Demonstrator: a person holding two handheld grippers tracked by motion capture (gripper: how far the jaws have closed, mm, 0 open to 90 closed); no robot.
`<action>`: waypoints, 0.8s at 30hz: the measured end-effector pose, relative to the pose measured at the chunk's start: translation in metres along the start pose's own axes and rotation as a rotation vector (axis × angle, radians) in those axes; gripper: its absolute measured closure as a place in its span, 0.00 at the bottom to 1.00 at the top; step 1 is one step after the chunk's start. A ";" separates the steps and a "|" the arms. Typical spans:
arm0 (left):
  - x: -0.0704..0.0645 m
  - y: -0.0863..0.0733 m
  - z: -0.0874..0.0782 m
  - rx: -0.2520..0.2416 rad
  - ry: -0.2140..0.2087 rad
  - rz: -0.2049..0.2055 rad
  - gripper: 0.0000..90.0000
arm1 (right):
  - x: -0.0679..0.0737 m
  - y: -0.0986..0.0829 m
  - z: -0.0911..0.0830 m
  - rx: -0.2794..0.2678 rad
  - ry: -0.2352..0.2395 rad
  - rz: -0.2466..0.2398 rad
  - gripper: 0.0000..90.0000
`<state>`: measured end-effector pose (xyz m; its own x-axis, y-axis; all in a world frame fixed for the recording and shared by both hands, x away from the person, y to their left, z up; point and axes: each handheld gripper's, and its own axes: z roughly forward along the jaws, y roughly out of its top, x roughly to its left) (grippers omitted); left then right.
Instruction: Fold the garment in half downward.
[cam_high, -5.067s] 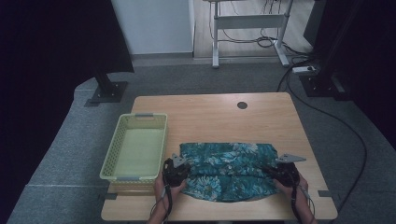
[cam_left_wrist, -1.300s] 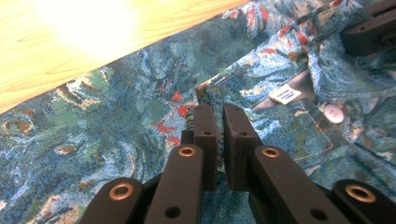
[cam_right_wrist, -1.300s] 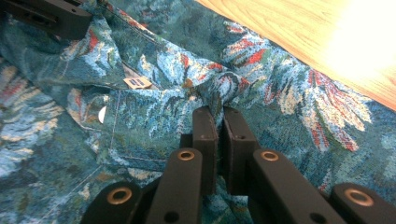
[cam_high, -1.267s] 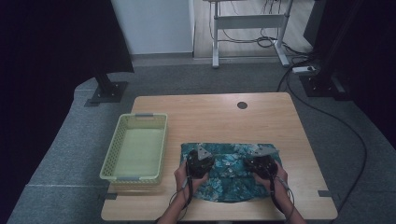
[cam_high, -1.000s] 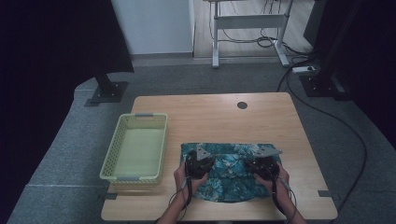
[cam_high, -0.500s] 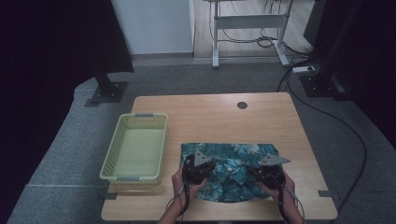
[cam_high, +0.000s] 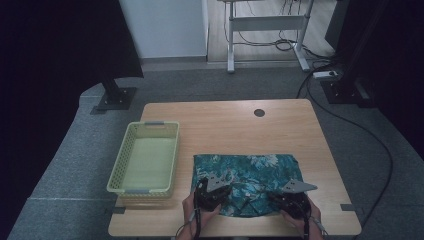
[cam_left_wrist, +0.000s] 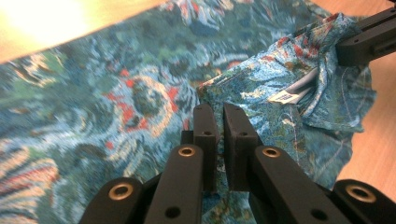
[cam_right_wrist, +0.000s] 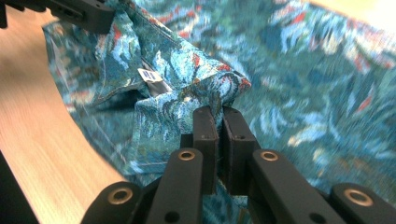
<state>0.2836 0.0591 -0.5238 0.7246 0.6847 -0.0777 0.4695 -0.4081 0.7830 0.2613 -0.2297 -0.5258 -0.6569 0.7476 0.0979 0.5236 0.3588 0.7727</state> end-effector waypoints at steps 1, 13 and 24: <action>-0.001 -0.003 0.001 0.006 -0.002 -0.002 0.94 | 0.001 -0.003 0.001 0.006 -0.001 -0.001 0.94; -0.001 -0.022 0.014 0.048 -0.041 -0.053 0.92 | -0.004 -0.024 0.007 0.049 0.027 0.050 0.93; 0.009 -0.014 -0.006 -0.037 -0.039 -0.103 0.66 | -0.007 -0.020 0.001 0.028 -0.035 0.072 0.61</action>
<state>0.2804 0.0746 -0.5322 0.6929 0.6977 -0.1818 0.5239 -0.3140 0.7918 0.2563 -0.2414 -0.5428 -0.5979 0.7910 0.1297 0.5838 0.3189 0.7466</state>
